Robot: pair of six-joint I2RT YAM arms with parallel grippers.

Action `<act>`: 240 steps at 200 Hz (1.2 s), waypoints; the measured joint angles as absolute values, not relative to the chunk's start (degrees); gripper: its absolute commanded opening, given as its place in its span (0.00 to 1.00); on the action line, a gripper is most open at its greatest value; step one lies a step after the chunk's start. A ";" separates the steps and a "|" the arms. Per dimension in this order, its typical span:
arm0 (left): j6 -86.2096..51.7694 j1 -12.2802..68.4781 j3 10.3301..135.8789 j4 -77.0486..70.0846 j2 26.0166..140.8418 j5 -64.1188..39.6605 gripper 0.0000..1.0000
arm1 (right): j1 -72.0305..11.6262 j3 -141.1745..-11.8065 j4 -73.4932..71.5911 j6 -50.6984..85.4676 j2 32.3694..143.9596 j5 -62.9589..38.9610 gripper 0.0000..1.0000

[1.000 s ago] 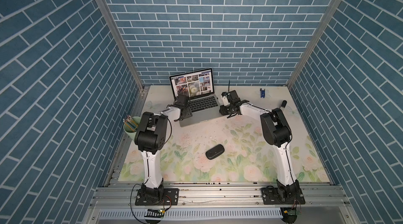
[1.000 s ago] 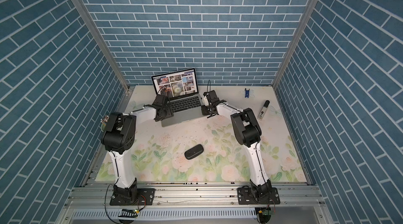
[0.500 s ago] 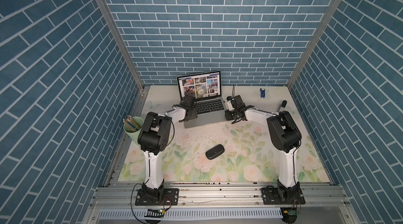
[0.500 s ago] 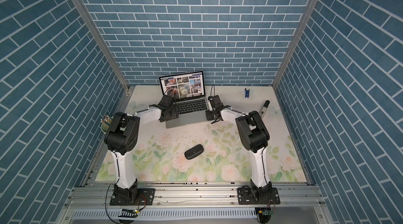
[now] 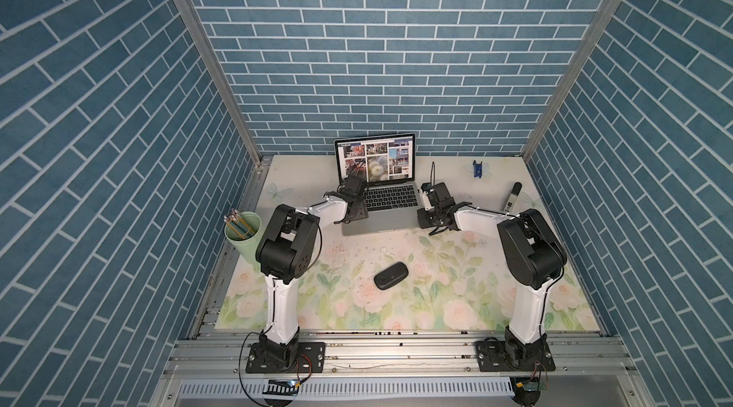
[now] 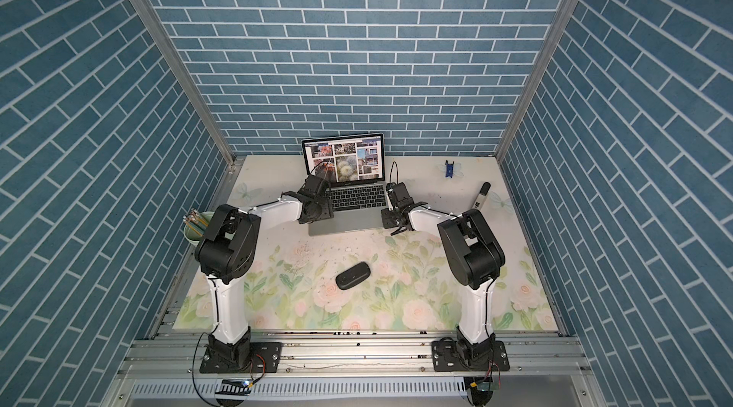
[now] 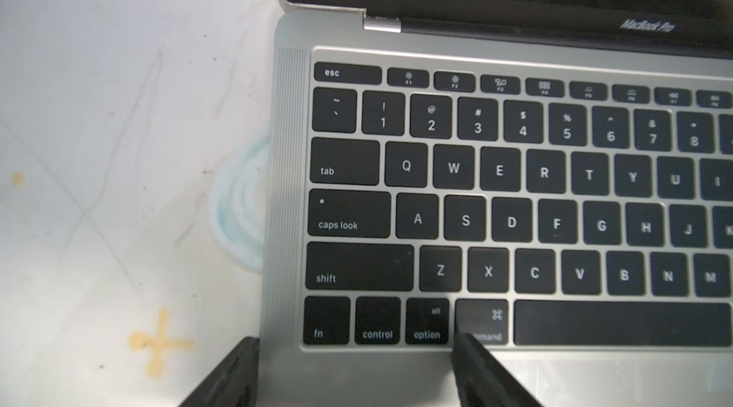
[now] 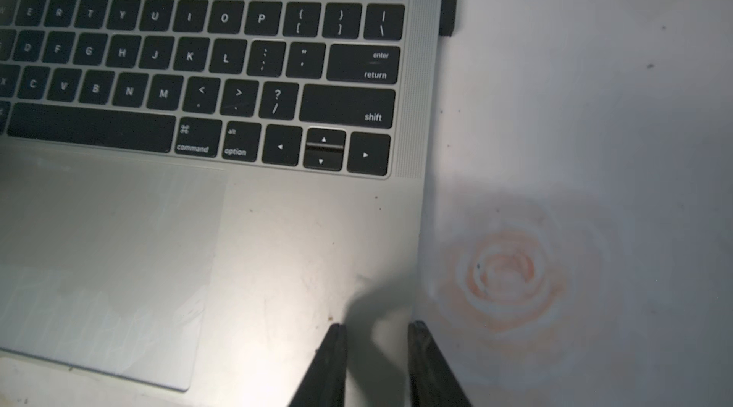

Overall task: Remove the wireless mouse receiver from the laptop
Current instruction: Move the laptop to the center of the board.

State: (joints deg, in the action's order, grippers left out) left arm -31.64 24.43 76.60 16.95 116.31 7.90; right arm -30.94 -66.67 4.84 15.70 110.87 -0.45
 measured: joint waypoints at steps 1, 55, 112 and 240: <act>-31.64 24.43 76.60 16.95 116.31 7.90 0.78 | -30.94 -66.67 4.84 15.70 110.87 -0.45 0.29; -31.86 26.94 77.49 18.48 116.49 8.67 0.79 | -31.14 -58.76 2.44 16.93 105.34 1.02 0.29; -32.14 28.91 78.85 20.01 117.08 9.52 0.79 | -31.83 -53.12 0.84 18.33 101.19 2.59 0.29; -34.50 44.16 80.73 15.66 117.30 -7.62 0.79 | -34.09 -50.13 -0.89 20.03 99.35 0.58 0.29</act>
State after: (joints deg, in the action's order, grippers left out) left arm -34.50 44.16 80.73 15.66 117.30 -7.62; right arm -34.09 -50.13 -0.89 20.03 99.35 0.58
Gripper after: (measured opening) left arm 0.790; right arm 0.287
